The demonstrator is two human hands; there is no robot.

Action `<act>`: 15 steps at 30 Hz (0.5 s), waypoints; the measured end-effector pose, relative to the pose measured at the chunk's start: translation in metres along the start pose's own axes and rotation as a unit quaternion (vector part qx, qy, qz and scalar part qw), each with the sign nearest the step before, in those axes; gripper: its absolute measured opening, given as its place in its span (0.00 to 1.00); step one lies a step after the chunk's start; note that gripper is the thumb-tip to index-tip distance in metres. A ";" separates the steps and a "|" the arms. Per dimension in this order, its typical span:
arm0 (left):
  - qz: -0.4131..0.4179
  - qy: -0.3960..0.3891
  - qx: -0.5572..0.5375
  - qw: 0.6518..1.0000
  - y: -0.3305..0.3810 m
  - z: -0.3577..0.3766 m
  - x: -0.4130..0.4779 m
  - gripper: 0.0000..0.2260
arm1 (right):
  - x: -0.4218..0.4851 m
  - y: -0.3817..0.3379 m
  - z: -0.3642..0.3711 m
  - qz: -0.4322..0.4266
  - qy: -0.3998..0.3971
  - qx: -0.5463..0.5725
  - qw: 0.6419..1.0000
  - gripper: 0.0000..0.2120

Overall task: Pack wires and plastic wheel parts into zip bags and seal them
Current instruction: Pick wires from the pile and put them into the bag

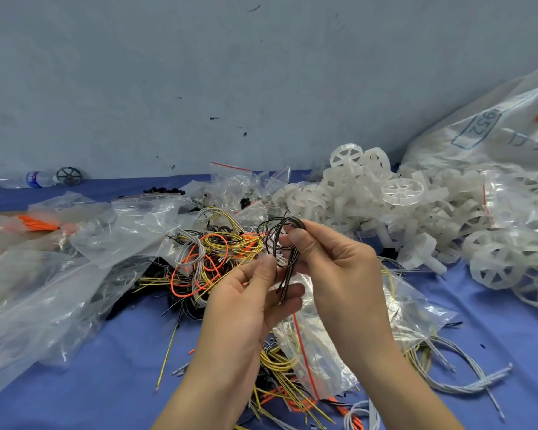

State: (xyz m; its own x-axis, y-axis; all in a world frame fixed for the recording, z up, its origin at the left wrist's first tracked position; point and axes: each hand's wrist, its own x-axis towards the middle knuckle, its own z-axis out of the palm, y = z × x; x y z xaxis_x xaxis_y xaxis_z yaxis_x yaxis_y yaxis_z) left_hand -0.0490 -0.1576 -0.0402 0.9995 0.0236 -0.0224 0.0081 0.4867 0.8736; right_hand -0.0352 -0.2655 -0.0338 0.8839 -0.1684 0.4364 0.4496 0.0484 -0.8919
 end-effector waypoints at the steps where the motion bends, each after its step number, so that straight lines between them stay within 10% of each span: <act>1: 0.000 0.001 -0.001 1.000 -0.001 0.001 0.000 0.10 | 0.000 0.000 0.001 -0.006 0.000 -0.014 1.000 0.06; 15: -0.098 0.034 -0.102 0.989 0.006 -0.016 0.009 0.12 | 0.009 0.007 -0.013 0.028 -0.066 -0.093 0.993 0.09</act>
State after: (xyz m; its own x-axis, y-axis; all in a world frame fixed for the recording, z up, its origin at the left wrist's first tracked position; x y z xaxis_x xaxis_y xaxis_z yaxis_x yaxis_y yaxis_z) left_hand -0.0409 -0.1405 -0.0435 0.9746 -0.0330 -0.2215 0.1887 0.6537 0.7329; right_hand -0.0259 -0.2793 -0.0374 0.9220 -0.0387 0.3853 0.3776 -0.1311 -0.9167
